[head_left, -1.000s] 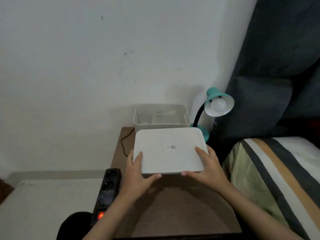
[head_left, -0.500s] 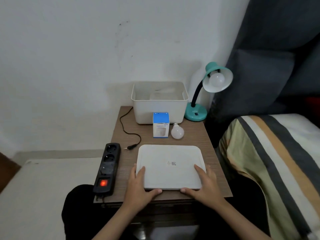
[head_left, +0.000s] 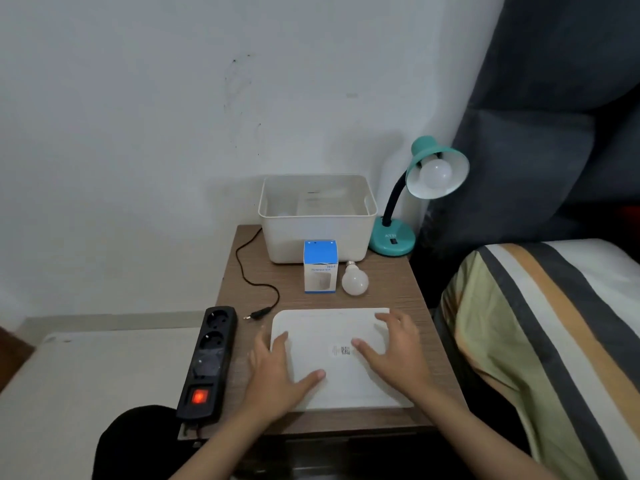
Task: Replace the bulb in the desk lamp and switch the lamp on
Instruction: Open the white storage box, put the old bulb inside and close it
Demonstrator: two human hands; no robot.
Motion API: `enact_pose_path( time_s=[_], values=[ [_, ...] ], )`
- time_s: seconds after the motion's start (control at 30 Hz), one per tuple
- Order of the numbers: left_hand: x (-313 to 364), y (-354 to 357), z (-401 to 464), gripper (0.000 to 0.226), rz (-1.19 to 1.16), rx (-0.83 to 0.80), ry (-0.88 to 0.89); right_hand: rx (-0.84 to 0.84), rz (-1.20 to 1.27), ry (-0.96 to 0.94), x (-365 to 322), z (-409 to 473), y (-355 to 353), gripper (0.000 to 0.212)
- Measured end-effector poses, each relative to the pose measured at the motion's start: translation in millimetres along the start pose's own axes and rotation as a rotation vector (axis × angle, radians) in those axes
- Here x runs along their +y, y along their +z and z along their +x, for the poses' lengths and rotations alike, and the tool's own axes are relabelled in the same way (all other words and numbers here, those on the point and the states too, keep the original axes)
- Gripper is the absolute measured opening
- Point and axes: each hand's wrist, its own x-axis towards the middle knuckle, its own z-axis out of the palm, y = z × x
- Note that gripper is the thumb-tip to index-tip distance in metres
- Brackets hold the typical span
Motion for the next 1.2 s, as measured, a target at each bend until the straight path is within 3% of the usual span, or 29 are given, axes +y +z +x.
enact_pose_path(
  time_s=[0.13,0.5,0.73,0.87,1.07,1.2],
  values=[
    [19,-19,46,0.092,-0.076,0.109,0.063,0.086,0.131,-0.008,-24,45,0,0.044],
    [60,-61,178,0.089,-0.152,0.291,0.058,0.067,0.221,0.222,-44,117,23,0.054],
    [70,-56,207,0.100,-0.192,0.344,-0.013,0.123,0.329,0.255,-34,120,29,0.039],
    [71,-56,215,0.101,-0.245,0.391,-0.040,0.244,0.417,0.146,-35,103,9,0.031],
    [67,-57,225,0.100,-0.286,0.403,-0.041,0.448,0.505,-0.242,-64,106,-41,0.038],
    [66,-58,228,0.101,-0.309,0.410,-0.050,0.402,0.407,-0.325,-102,161,-60,0.040]
  ],
)
